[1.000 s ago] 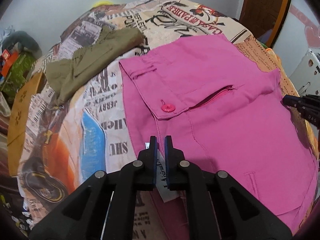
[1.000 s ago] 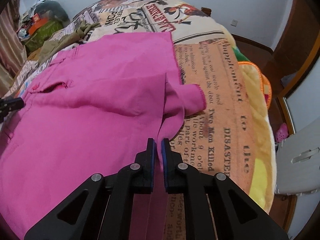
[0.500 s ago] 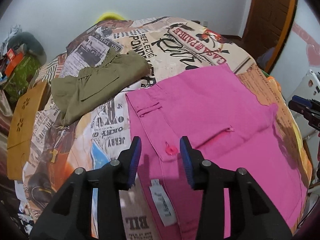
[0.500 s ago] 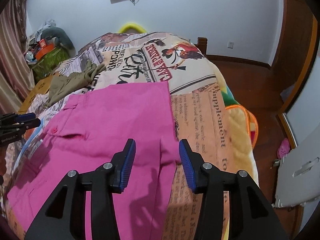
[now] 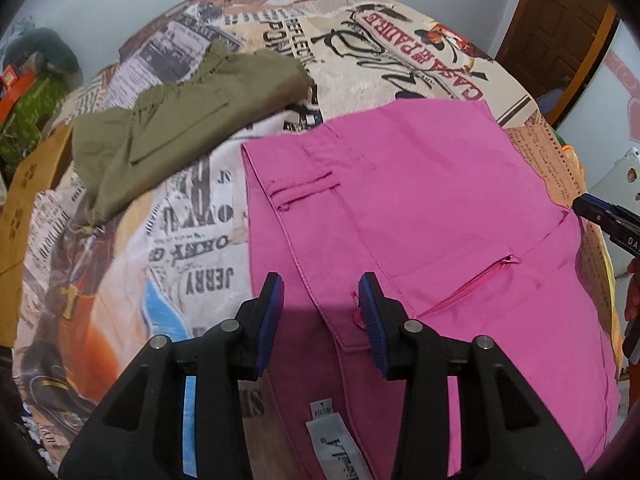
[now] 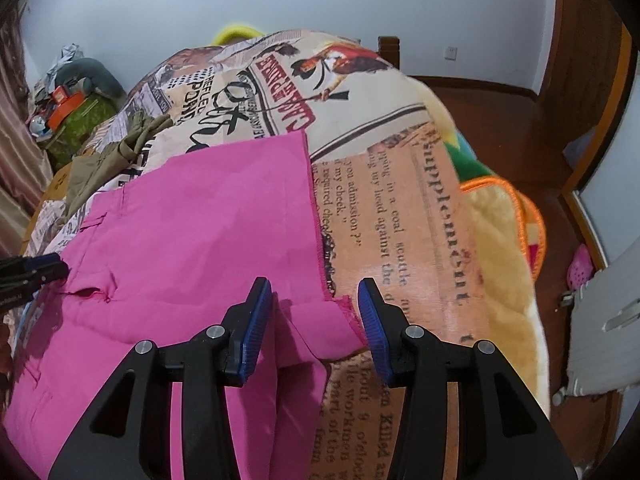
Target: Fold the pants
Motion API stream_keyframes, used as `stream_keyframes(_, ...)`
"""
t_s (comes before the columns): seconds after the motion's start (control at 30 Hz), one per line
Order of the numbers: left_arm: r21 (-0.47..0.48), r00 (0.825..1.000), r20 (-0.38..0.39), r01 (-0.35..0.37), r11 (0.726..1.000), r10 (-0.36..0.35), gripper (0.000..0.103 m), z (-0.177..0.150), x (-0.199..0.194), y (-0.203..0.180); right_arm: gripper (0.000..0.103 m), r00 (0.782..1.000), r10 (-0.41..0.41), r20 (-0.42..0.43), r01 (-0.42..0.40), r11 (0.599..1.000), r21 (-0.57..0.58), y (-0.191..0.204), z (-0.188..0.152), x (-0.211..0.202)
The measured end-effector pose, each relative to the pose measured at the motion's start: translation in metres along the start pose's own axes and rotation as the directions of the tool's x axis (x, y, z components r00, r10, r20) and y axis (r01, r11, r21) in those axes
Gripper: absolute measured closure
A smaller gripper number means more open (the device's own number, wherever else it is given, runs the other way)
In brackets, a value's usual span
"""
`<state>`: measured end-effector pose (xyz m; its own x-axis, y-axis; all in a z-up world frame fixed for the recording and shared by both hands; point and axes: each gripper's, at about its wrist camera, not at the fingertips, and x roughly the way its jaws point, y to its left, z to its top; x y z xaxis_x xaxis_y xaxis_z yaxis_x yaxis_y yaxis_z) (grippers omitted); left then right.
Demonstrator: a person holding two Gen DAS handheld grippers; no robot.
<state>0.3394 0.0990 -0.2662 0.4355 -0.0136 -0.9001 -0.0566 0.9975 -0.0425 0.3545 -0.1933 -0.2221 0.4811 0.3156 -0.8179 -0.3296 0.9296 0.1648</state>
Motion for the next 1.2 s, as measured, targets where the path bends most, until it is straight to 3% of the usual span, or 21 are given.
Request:
stream_keyframes(0.17,0.001,0.999,-0.007,0.032,0.999,-0.032,0.065,0.001,0.005,0.0,0.062,0.999,0.018,-0.046,-0.019,1.0,-0.019,0.008,-0.004,0.018)
stream_keyframes(0.3,0.035,0.999,-0.006,0.032,0.999,-0.031,0.084,0.002,0.007,-0.007,0.062,0.998,0.027,-0.058,-0.028,0.999,-0.018,0.006,-0.011,0.028)
stream_keyframes(0.47,0.09,1.0,0.016,-0.026,0.996,0.025,0.095,0.003,0.007,-0.017,0.062,0.997,0.058,-0.051,-0.059,0.998,-0.014,0.001,-0.013,0.028)
stream_keyframes(0.53,0.097,0.999,0.027,-0.042,0.994,0.04,0.096,0.004,0.007,-0.019,0.068,0.998,0.052,-0.048,-0.053,0.998,-0.032,0.002,-0.014,0.029)
stream_keyframes(0.6,0.104,0.997,0.042,-0.064,0.992,0.06,0.096,0.004,0.005,-0.019,0.085,0.998,0.043,-0.041,-0.045,0.998,-0.053,0.005,-0.014,0.029)
stream_keyframes(0.73,0.12,0.99,0.068,-0.127,0.985,0.12,0.095,0.003,0.004,-0.019,0.093,0.999,0.017,-0.028,-0.019,0.997,-0.078,0.008,-0.014,0.03)
stream_keyframes(0.83,0.125,0.987,0.056,-0.157,0.98,0.151,0.095,0.003,0.01,-0.016,0.094,1.0,-0.018,-0.019,0.016,0.993,-0.12,0.012,-0.015,0.03)
stream_keyframes(0.97,0.124,0.991,0.034,-0.134,0.983,0.131,0.092,0.005,0.01,-0.011,0.094,0.999,-0.026,-0.038,0.021,0.991,-0.129,0.012,-0.012,0.031)
stream_keyframes(1.07,0.115,0.99,0.053,-0.135,0.984,0.129,0.092,0.001,-0.008,-0.007,0.081,0.999,-0.032,-0.043,0.028,0.995,-0.099,0.004,-0.007,0.018)
stream_keyframes(1.2,0.142,0.991,0.094,-0.11,0.984,0.097,0.092,-0.012,-0.037,-0.01,0.079,1.0,0.003,0.007,-0.003,0.998,-0.06,-0.008,-0.009,-0.016)
